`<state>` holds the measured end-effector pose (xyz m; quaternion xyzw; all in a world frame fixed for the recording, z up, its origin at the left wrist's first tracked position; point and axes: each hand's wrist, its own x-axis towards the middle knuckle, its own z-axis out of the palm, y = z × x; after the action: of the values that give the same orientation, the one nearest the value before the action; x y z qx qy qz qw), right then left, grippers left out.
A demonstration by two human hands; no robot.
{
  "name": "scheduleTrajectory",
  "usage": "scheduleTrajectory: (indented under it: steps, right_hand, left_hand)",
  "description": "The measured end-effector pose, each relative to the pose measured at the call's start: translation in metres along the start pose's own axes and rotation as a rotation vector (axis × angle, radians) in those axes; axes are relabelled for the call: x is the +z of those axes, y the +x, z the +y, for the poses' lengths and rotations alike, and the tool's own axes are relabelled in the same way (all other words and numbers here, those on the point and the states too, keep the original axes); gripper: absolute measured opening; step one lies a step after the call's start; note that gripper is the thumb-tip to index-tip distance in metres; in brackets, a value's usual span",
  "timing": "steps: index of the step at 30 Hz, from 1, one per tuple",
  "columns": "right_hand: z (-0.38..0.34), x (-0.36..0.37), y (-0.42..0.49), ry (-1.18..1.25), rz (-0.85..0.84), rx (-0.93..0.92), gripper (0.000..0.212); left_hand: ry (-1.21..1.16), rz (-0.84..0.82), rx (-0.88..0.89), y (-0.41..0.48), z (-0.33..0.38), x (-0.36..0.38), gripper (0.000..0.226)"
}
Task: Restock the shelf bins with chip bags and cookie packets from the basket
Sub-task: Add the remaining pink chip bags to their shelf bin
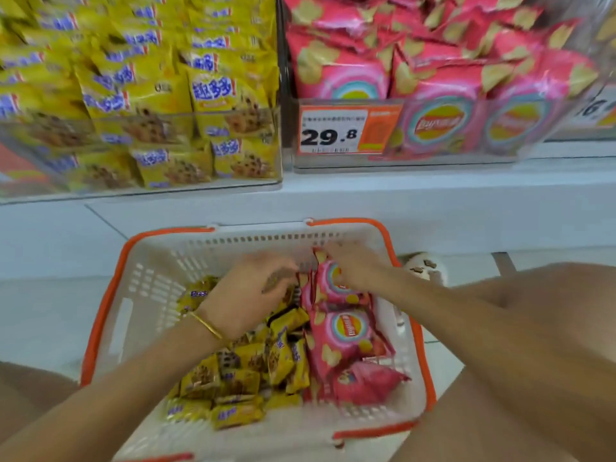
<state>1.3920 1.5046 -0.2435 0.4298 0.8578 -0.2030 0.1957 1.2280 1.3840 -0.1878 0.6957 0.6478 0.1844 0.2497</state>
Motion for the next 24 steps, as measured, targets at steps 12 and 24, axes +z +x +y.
scheduleTrajectory:
  steps: [12, 24]
  right_hand:
    - [0.033, 0.039, 0.036, -0.428, -0.028, 0.122, 0.098]
    - [0.005, -0.047, -0.058, 0.657, 0.084, -0.126, 0.052]
  left_hand:
    - [-0.015, -0.096, -0.023, 0.006, -0.017, 0.012, 0.024]
    - [-0.491, -0.056, -0.304, 0.024, 0.024, -0.006, 0.043]
